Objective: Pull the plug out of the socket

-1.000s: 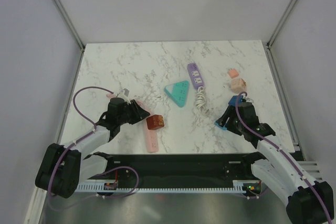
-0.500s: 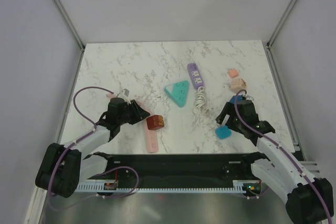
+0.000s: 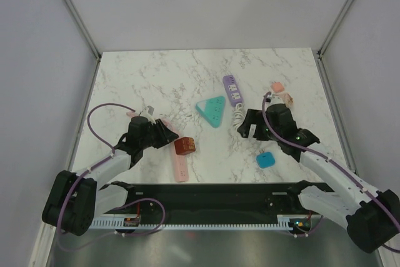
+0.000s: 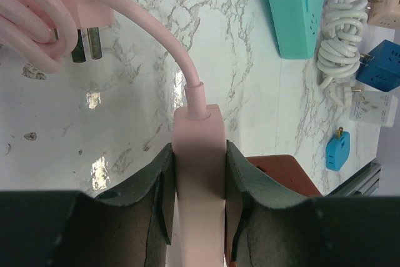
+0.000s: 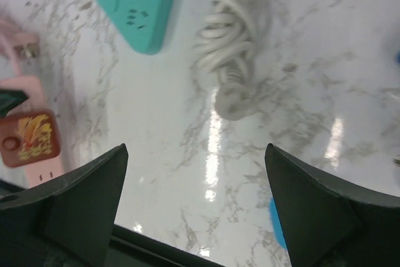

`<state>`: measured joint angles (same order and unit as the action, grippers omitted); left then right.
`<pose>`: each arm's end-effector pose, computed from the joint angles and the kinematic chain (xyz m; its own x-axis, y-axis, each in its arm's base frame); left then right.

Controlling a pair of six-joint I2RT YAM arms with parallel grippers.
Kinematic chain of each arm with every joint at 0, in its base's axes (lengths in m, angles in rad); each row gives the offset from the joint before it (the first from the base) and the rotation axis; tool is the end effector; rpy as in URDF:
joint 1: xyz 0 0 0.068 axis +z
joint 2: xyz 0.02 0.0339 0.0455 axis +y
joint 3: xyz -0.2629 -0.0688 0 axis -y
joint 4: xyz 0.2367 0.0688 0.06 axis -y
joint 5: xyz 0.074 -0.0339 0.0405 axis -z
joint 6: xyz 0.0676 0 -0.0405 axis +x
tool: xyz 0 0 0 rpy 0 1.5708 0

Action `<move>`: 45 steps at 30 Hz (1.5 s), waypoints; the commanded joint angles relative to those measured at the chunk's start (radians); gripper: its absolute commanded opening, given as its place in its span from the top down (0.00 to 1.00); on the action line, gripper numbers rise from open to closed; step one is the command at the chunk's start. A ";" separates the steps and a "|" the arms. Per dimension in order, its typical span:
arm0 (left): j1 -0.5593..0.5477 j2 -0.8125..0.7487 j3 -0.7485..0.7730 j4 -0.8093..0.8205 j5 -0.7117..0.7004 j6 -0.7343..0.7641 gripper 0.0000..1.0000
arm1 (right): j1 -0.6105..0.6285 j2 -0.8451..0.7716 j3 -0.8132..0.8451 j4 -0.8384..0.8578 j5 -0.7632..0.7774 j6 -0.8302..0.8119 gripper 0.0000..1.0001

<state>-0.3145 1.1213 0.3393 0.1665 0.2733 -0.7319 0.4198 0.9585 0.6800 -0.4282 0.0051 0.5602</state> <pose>0.2127 -0.0884 0.1457 -0.7475 -0.4335 -0.5032 0.0106 0.7498 -0.6616 0.2016 0.0896 0.2293 -0.7170 0.2619 -0.6460 -0.0272 0.9155 0.4013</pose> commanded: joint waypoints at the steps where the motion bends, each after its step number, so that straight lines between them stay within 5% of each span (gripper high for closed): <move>1: 0.002 -0.014 0.026 0.056 0.040 0.012 0.98 | 0.150 0.051 0.024 0.184 -0.103 0.003 0.02; 9: 0.002 -0.021 0.029 0.048 0.044 0.009 0.98 | 0.477 0.339 0.123 0.455 -0.126 0.061 0.02; 14: 0.002 -0.029 0.029 0.042 0.047 0.008 0.98 | 0.563 0.502 0.211 0.496 -0.123 0.056 0.02; 29: 0.002 -0.049 0.017 0.037 0.052 -0.003 0.98 | 0.577 0.675 0.211 0.635 -0.086 0.132 0.04; 45: 0.002 -0.058 0.007 0.053 0.072 0.002 0.98 | 0.560 0.706 0.196 0.697 -0.074 0.194 0.37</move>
<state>-0.3096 1.0912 0.3389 0.1547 0.2901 -0.7315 0.9905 1.6630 0.8749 0.2089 -0.0818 0.7372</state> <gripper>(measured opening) 0.389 0.709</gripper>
